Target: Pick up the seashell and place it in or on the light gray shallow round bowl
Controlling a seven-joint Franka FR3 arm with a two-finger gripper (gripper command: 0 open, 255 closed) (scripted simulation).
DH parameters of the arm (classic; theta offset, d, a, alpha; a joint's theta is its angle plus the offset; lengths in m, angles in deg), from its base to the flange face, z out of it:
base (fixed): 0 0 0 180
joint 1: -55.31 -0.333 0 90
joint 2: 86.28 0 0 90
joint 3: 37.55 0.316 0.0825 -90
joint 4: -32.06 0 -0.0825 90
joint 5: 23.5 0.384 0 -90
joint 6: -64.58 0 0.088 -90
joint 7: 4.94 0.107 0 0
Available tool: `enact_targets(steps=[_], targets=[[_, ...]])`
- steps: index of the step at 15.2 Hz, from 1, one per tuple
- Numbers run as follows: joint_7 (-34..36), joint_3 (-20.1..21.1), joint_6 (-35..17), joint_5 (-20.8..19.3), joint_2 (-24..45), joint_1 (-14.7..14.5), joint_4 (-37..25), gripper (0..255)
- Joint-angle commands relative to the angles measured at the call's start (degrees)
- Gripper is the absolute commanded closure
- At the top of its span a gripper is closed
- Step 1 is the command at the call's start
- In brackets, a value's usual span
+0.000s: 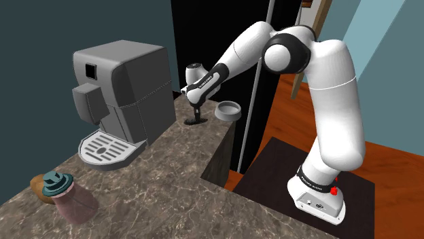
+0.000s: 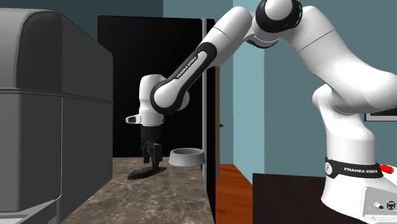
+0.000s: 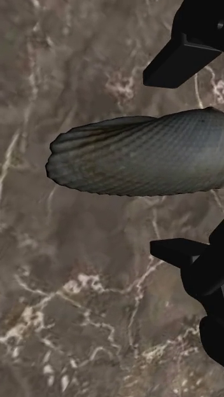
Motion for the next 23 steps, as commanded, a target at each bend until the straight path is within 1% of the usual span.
enact_targets(steps=[1,7,8,17,23], targets=[[0.03,0.03,-0.38,0.02,0.45,0.01,-0.1,0],[0.03,0.03,-0.37,0.02,0.44,0.01,-0.1,0],[0.03,0.03,-0.37,0.02,0.44,0.01,-0.1,255],[0.03,0.03,-0.38,0.02,0.45,0.01,-0.1,255],[-0.13,-0.12,2.99,-0.14,-2.74,-0.14,-0.29,255]])
